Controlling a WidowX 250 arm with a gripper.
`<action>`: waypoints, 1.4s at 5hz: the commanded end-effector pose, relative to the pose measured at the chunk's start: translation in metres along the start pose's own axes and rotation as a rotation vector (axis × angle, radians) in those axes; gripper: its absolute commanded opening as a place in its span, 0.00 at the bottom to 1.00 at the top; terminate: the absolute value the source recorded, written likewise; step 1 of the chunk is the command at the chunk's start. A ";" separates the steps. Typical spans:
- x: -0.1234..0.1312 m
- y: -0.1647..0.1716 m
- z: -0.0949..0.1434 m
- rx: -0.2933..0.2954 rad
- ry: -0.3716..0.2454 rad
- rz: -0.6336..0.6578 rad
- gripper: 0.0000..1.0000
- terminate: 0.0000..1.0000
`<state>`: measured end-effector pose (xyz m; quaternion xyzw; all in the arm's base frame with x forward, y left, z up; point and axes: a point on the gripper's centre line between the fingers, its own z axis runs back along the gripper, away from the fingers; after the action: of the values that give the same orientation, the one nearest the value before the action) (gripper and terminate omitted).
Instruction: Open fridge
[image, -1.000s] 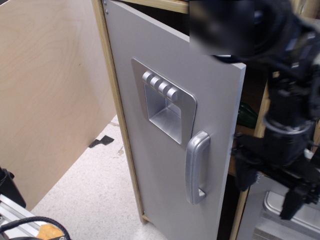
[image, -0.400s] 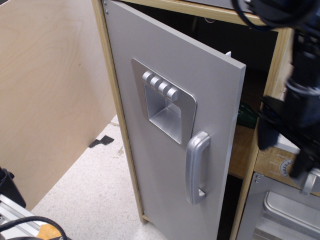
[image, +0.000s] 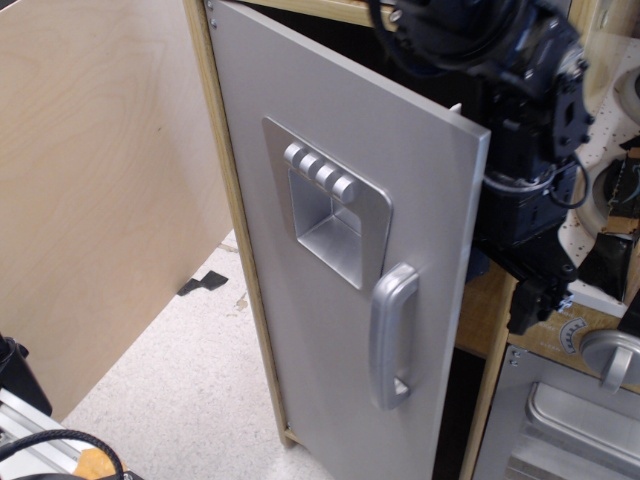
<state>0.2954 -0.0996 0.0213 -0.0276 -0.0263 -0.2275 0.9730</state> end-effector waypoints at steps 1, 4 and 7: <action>-0.030 0.014 0.027 -0.006 -0.024 0.105 1.00 0.00; -0.089 -0.011 0.067 0.012 0.054 0.251 1.00 0.00; -0.088 0.094 0.037 0.040 -0.028 0.148 1.00 0.00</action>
<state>0.2543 0.0295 0.0314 -0.0189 -0.0216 -0.1505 0.9882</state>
